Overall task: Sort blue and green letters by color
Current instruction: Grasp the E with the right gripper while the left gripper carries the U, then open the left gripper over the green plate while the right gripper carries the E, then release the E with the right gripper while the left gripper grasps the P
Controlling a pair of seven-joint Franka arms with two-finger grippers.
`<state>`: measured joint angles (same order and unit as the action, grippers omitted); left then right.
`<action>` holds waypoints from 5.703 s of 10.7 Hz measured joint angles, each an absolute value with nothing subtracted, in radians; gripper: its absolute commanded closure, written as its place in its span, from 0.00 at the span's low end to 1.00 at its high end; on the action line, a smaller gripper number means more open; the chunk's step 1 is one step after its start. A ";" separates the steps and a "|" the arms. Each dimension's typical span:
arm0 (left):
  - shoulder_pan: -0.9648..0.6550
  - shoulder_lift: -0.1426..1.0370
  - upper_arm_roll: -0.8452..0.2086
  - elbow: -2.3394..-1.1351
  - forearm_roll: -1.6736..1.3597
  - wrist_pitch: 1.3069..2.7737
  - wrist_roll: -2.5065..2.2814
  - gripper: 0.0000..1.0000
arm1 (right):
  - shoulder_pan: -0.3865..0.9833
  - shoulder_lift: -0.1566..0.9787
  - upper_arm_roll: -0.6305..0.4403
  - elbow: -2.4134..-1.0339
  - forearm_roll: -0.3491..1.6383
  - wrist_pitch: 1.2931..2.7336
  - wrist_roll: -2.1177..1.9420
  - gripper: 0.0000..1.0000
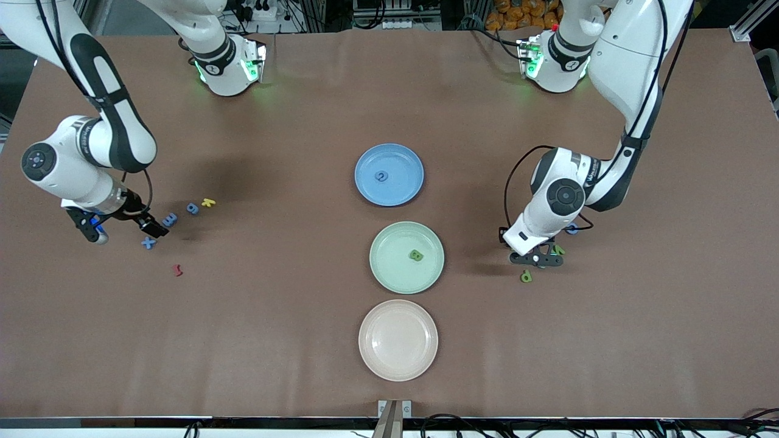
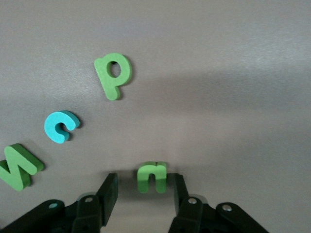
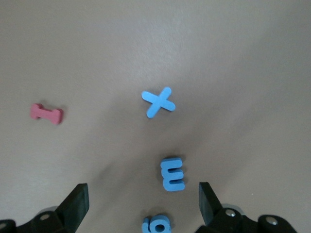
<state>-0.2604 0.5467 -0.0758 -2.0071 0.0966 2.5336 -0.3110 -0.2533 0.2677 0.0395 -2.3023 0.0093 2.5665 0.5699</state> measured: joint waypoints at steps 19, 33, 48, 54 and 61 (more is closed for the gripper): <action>-0.466 0.667 -0.180 -1.680 0.070 2.517 -0.610 0.52 | -0.283 0.367 0.042 -2.345 0.008 2.699 0.431 0.94; -0.179 0.662 -0.155 -1.617 0.071 2.411 -0.206 0.22 | -0.035 0.304 0.103 -2.158 0.013 2.464 0.465 0.95; -0.128 0.739 -0.161 -1.658 0.110 2.372 -0.378 0.56 | 0.685 0.461 0.219 -1.913 0.010 2.410 0.944 0.00; -0.128 0.755 -0.159 -1.632 0.135 2.371 -0.378 1.00 | 0.601 0.464 0.206 -1.868 0.007 2.321 0.935 0.00; -0.212 0.754 -0.177 -1.586 0.135 2.372 -0.381 1.00 | 0.174 0.393 0.198 -1.878 -0.005 2.231 0.618 0.00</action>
<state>-0.2124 0.7540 -0.1768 -1.5861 0.1352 2.3723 -0.3812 0.1743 0.3930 0.1982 -1.8775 -0.0053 2.2310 0.6176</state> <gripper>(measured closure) 0.718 0.000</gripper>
